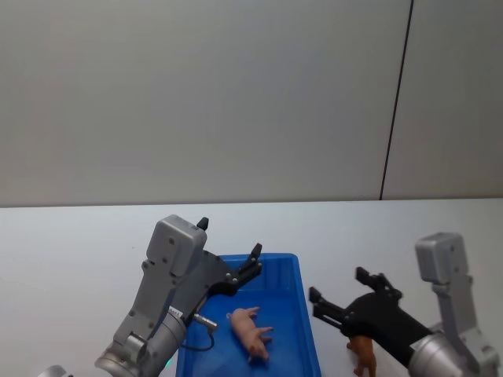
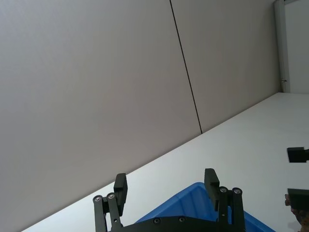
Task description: Pick up the two dolls from the table and place them into the box.
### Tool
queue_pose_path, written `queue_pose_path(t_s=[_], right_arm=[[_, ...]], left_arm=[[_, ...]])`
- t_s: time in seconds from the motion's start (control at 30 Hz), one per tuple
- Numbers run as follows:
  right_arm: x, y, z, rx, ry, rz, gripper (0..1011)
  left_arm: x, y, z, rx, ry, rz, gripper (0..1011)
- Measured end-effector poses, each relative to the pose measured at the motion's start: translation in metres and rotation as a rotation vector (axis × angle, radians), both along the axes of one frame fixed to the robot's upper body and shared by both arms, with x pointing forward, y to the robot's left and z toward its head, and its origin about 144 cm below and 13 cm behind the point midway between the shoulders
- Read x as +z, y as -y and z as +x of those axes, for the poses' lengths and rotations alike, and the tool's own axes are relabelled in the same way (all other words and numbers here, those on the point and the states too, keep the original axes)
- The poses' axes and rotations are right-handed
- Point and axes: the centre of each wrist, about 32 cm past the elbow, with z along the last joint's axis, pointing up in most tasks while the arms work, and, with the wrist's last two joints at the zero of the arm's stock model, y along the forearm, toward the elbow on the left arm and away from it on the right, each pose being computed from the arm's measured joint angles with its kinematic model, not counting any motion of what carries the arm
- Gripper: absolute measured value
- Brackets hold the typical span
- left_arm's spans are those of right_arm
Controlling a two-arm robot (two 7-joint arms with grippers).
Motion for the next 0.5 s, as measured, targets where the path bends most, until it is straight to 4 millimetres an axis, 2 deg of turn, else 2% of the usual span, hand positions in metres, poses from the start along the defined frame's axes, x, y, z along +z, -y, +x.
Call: queue_pose_path(t_s=[0.5], right_arm=[[-0.004,0.010,-0.034,-0.159,-0.025,-0.022,1001]], left_arm=[[0.000,0.000,0.000,0.000,0.000,0.000,1008]])
